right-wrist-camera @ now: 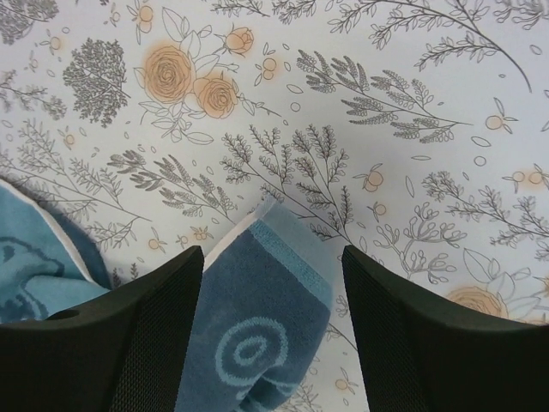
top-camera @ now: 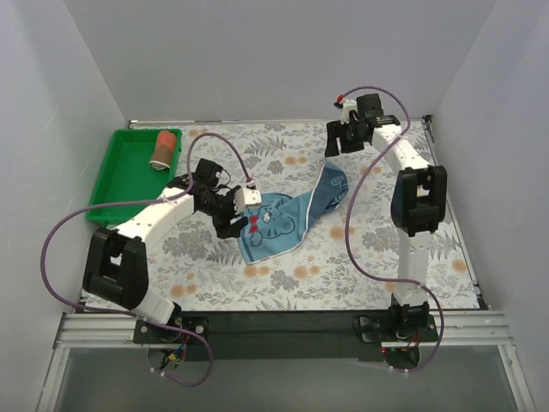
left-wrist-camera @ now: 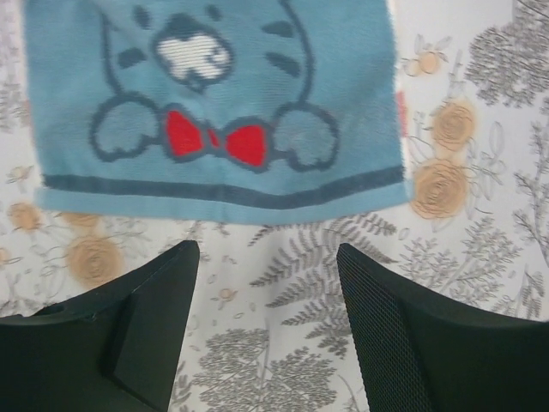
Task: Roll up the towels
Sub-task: Flatten the towel
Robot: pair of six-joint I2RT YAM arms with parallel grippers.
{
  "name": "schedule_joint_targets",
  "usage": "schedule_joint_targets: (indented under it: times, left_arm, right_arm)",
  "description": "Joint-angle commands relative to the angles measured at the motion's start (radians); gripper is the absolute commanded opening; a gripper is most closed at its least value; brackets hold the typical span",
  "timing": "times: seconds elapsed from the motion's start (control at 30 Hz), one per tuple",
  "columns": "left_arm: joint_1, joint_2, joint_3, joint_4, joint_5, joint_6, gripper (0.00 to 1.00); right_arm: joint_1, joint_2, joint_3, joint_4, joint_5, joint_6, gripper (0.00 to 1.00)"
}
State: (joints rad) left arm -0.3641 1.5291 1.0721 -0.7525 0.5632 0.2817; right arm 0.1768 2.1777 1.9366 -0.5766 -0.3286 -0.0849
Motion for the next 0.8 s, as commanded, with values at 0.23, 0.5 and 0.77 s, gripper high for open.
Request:
schedule_joint_targets:
  times: [0.23,0.5,0.77]
  left_arm:
    - [-0.073,-0.073,-0.09,-0.034,0.0,0.031,0.63]
    - [-0.105,-0.049,-0.113,-0.021,0.003,0.034,0.76]
    - [-0.137,-0.026,-0.129,0.033,-0.005,0.034,0.77]
  right_arm:
    - [0.043,0.091,0.059,0.029,0.022,-0.022,0.61]
    - [0.05,0.139,0.062,0.043,0.037,-0.041,0.54]
    - [0.052,0.113,0.03,0.04,0.037,-0.058,0.01]
